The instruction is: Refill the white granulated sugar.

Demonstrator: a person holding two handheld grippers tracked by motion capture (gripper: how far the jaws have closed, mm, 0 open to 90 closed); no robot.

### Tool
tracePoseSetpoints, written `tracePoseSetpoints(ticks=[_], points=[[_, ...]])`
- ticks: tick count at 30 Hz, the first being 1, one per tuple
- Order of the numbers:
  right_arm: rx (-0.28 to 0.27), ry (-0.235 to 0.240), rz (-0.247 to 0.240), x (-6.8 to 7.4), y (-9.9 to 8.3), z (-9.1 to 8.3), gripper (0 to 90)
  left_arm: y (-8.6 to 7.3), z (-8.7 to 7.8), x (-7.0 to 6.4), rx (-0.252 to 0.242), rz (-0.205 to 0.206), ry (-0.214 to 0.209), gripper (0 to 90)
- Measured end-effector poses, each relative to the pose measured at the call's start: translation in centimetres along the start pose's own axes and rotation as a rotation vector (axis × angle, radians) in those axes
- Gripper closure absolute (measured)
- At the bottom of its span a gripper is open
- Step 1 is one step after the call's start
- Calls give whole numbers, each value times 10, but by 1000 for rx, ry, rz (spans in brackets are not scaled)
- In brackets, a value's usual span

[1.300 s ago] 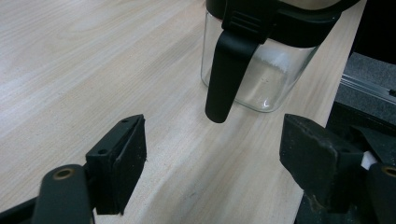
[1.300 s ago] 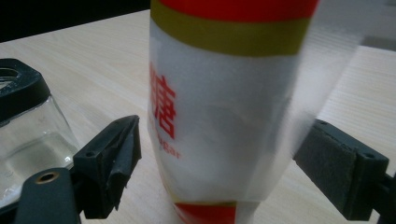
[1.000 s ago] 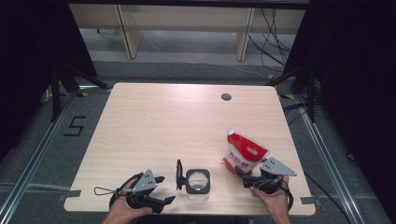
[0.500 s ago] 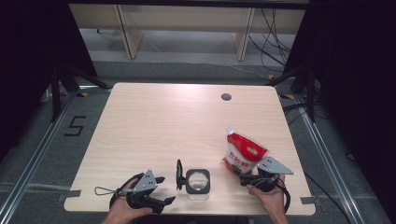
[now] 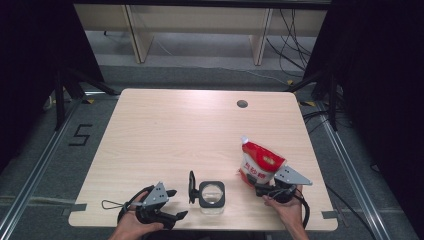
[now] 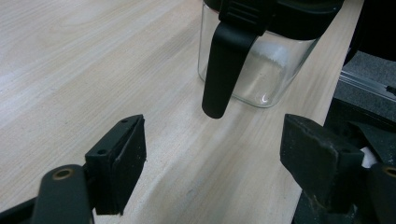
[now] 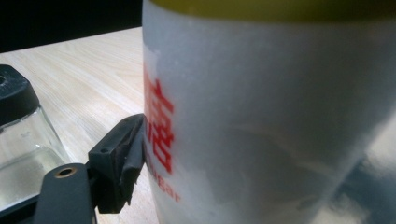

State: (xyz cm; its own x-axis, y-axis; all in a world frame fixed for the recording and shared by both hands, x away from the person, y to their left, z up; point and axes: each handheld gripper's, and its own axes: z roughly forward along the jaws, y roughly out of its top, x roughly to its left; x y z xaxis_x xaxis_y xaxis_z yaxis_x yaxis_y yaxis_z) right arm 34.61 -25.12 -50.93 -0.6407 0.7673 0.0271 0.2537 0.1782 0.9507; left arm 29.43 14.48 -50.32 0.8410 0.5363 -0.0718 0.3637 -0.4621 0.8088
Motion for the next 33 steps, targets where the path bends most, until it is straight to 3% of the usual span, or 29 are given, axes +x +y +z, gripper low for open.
tracePoseSetpoints(ticks=[1,3,8,10,12,13,15,17,24,26,30,31,32,33], points=[[-12,17,-11,-2,0,1,235,0,0,1,8,15,0,224],[-23,23,7,-2,0,2,241,0,1,0,-8,6,-7,224],[-29,28,-3,-3,0,3,248,0,1,0,-6,4,-7,224],[-68,28,-18,-4,0,6,262,0,0,1,0,16,-5,224],[-63,24,10,-2,-1,6,267,0,0,1,-1,16,-4,224],[-46,20,-16,-4,0,5,269,0,1,1,-1,14,-5,224],[-71,38,-24,-5,-1,9,272,0,1,-1,-1,-13,-4,224],[-41,51,-6,-5,-1,8,273,0,1,-1,-1,-18,-1,224],[-67,38,-5,-5,-2,11,280,0,1,-1,0,-15,-5,224],[-77,48,3,-5,-2,12,284,0,1,0,0,2,-5,224],[-69,42,-5,-6,-2,12,287,0,1,0,-3,-5,-1,224],[-56,47,-12,-6,-2,12,287,0,1,1,-2,16,-5,224],[-52,43,31,-3,-3,12,289,0,1,0,-3,7,-3,224],[-81,50,20,-4,-3,14,290,0,2,-1,-10,-3,-8,224]])
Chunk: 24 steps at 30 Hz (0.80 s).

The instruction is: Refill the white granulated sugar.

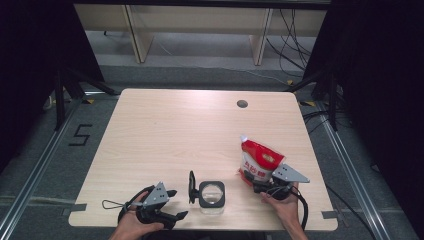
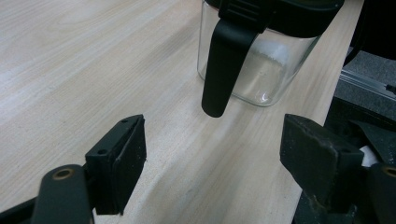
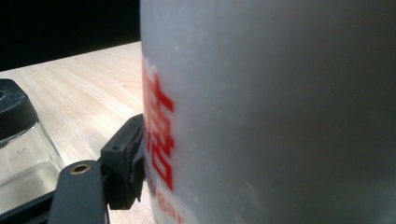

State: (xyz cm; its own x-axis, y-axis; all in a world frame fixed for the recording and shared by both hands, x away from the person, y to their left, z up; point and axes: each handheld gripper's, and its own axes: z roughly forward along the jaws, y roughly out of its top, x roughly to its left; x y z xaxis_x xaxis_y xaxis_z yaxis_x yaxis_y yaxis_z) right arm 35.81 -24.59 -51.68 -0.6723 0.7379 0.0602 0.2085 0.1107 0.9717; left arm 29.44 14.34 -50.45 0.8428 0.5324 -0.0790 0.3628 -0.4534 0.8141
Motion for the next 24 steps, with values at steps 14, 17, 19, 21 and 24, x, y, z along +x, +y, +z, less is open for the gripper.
tracePoseSetpoints(ticks=[14,17,19,21,24], points=[[9,15,-34,-3,1,1,320,0,-1,0,10,-15,4,225],[15,-1,-22,0,1,0,324,0,-1,0,3,-26,0,225],[20,-4,-25,2,2,0,333,0,-2,1,6,-21,5,225],[13,-12,-28,4,2,0,340,0,-2,1,1,-13,6,225],[33,-42,-11,10,3,-2,349,0,-2,2,5,-16,8,225]])
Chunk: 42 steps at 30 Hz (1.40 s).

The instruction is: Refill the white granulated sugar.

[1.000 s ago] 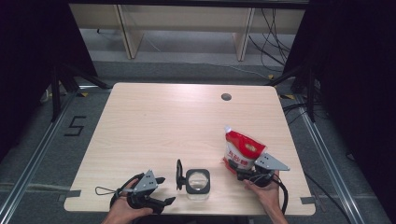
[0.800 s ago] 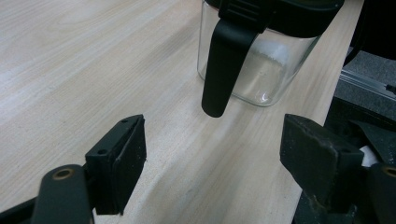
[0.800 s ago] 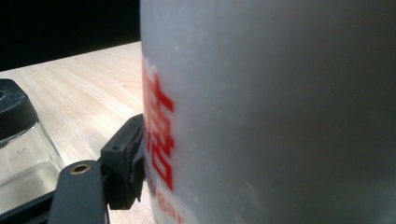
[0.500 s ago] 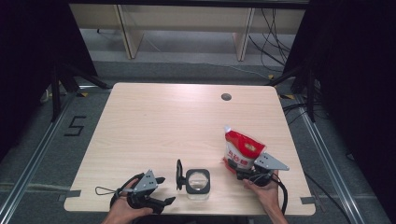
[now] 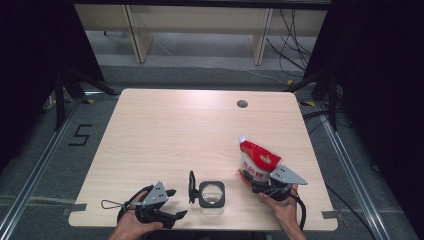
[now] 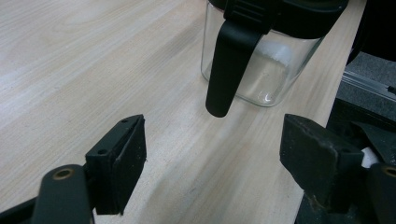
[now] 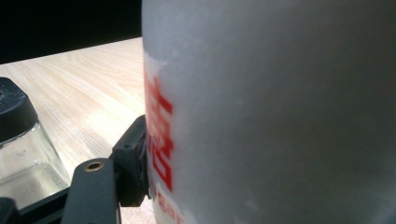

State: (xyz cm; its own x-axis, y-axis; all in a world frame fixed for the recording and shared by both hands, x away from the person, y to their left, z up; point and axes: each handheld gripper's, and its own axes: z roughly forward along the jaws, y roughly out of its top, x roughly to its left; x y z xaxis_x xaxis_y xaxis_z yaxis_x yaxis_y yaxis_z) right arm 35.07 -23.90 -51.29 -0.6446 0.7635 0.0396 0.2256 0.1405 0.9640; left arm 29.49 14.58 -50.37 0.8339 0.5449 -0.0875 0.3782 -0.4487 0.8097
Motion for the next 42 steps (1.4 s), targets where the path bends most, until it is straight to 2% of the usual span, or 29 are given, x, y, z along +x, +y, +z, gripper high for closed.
tracePoseSetpoints(ticks=[2,3,4,5,8,9,13,14,15,16,17,18,19,20,22,23,25,26,28,29,31,34,35,36,37,38,40,41,42], points=[[13,6,-30,1,1,-1,353,0,0,-1,-11,-12,0,225],[13,6,-30,1,1,-1,353,0,0,-1,-11,-12,0,225],[13,3,-61,2,2,-2,358,-1,0,0,-16,-12,0,225],[13,3,-61,2,2,-2,358,-1,0,0,-16,-12,0,225],[0,-35,-109,2,3,-3,363,-1,-1,1,-1,-10,3,225],[4,-33,-122,3,3,-5,365,0,0,1,-2,-5,3,225],[1,-39,-121,3,5,-8,367,0,0,0,-1,-10,4,225],[-17,-18,-116,2,6,-8,368,0,0,1,-2,-6,-1,225],[-18,-35,-121,2,7,-10,368,0,0,1,-3,-11,-7,226],[-23,-40,-130,0,9,-13,368,0,0,1,-15,-21,-13,225],[-15,-41,-122,1,11,-15,369,-1,0,0,-26,-49,-19,225],[-25,-44,-147,-1,12,-15,369,-1,0,1,-25,-47,-15,225],[-25,-44,-147,-1,12,-15,369,-1,0,1,-25,-47,-15,226],[-24,-54,-170,2,16,-19,369,-1,-1,3,-12,-28,-12,225],[-26,-53,-165,4,17,-21,369,-1,0,3,-19,-20,-15,225],[-42,-54,-218,5,21,-23,369,-1,0,3,-25,-12,-19,225],[-36,-51,-221,6,23,-24,369,-1,0,3,-26,-19,-17,225],[-39,-42,-247,9,27,-26,370,-1,-1,3,-10,-30,-11,225],[-41,-48,-265,10,29,-28,370,-1,-1,3,-12,-35,-17,225],[-47,-50,-300,14,32,-31,370,-1,0,3,-17,-38,-11,224],[-49,-52,-308,15,34,-32,370,-1,0,3,-16,-37,-13,224],[-29,-48,-379,20,38,-37,371,-1,-1,3,-5,-32,-13,224],[-29,-48,-379,20,38,-37,371,-1,-1,3,-5,-32,-13,224],[-30,-55,-400,21,38,-39,371,-1,-1,3,-6,-30,-14,224],[-6,-45,-425,24,39,-42,371,-1,-1,3,-6,-32,-15,224],[5,-55,-466,27,40,-45,372,-1,-1,3,-5,-31,-13,224],[22,-62,-515,31,42,-48,372,-1,0,3,-7,-34,-15,222],[22,-62,-515,31,42,-48,372,-1,0,3,-7,-34,-15,222],[33,-70,-540,34,42,-50,372,-1,-1,3,-4,-31,-14,222]])
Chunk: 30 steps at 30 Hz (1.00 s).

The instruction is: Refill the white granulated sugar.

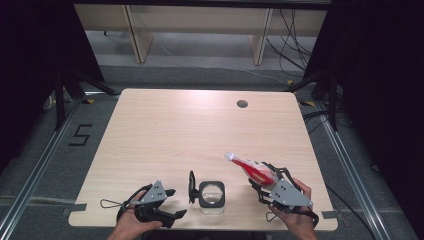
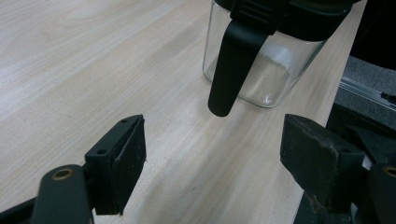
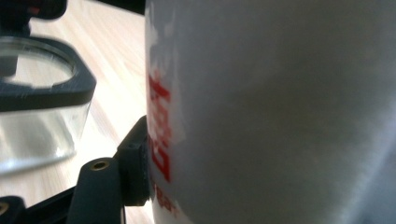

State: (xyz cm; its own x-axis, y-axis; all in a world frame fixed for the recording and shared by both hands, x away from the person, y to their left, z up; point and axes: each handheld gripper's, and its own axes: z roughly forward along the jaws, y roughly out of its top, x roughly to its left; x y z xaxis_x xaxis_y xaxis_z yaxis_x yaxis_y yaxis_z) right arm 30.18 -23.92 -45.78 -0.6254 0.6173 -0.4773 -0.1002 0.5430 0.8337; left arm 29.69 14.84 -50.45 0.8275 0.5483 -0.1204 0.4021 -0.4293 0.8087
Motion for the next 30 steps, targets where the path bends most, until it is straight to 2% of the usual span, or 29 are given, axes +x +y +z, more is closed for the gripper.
tracePoseSetpoints(ticks=[5,6,7,8,9,10,11,13,14,16,17,18,19,20,23,24,25,26,29,30], points=[[37,-13,-123,6,6,-8,373,0,0,0,3,0,2,222],[37,-13,-123,6,6,-8,373,0,0,0,3,2,3,222],[64,-30,-176,7,6,-10,373,0,0,0,2,0,3,222],[76,-32,-206,8,7,-10,373,0,0,0,2,0,3,222],[76,-32,-206,8,7,-10,373,0,0,0,3,1,3,222],[92,-43,-258,10,9,-13,373,0,1,0,-2,1,7,222],[102,-36,-247,12,9,-14,374,0,0,0,2,1,4,222],[108,-51,-314,13,11,-15,374,0,0,0,1,1,3,223],[108,-51,-314,13,11,-15,374,0,0,0,1,1,3,222],[139,-62,-383,18,14,-19,374,0,0,0,1,2,4,222],[139,-62,-383,18,14,-19,374,0,0,0,1,2,4,223],[163,-65,-420,22,16,-20,375,0,1,-1,-4,1,2,222],[163,-65,-420,22,16,-20,375,0,1,-1,-4,1,2,222],[173,-68,-475,26,16,-19,375,0,1,-1,-6,2,8,222],[185,-63,-515,30,17,-17,375,0,1,-1,-5,3,6,223],[185,-63,-569,30,19,-17,376,0,1,-1,-3,5,6,223],[195,-67,-557,33,18,-17,376,0,1,-1,-2,3,6,223],[201,-74,-596,33,20,-17,376,0,1,-1,-2,3,7,223],[211,-71,-607,35,19,-17,376,0,1,-1,-4,-1,6,223],[217,-83,-645,36,20,-18,377,0,0,-1,3,6,11,223]])
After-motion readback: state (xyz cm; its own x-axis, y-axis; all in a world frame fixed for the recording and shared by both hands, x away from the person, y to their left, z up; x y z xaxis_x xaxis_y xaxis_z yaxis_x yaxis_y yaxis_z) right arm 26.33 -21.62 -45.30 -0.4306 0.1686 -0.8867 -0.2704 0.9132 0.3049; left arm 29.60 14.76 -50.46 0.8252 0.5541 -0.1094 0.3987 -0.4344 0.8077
